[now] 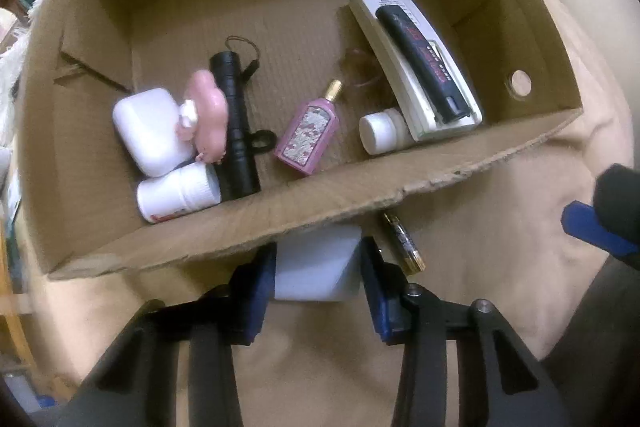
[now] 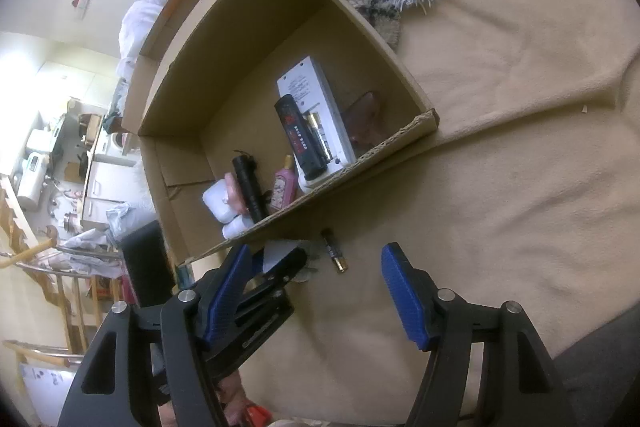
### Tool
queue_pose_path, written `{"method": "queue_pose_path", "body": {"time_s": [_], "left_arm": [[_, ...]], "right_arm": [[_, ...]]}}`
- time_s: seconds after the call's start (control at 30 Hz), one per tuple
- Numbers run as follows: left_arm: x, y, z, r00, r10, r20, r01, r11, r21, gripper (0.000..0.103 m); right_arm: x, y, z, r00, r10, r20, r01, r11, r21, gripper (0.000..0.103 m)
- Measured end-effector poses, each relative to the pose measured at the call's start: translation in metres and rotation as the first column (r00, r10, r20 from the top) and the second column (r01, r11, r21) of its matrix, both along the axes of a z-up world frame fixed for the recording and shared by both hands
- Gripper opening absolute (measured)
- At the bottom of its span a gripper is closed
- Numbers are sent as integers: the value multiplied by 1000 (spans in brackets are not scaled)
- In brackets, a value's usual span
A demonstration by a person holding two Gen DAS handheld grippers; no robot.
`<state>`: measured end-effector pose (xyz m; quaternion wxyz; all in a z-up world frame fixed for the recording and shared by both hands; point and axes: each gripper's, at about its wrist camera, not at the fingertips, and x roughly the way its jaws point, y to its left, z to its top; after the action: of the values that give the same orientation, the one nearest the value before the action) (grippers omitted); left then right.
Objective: Organize rigid objects
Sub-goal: 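Grasp the white cube charger with the left gripper while the right gripper moves toward the small battery, then grasp the small gold-tipped battery with the right gripper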
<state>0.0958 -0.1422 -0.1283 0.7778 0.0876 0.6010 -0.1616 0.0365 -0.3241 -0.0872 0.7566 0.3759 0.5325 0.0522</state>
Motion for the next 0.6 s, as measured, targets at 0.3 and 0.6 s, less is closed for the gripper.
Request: {"method": "queue_pose_path", "body": {"time_s": [0.3, 0.6], "left_arm": [[-28, 58, 53, 987, 161, 27, -160, 986, -37, 38], [-45, 109, 78, 960, 253, 123, -253, 967, -19, 38]], "right_arm": [[8, 15, -16, 995, 71, -67, -74, 996, -43, 71], [42, 79, -41, 956, 261, -132, -288, 920, -266, 71]]}}
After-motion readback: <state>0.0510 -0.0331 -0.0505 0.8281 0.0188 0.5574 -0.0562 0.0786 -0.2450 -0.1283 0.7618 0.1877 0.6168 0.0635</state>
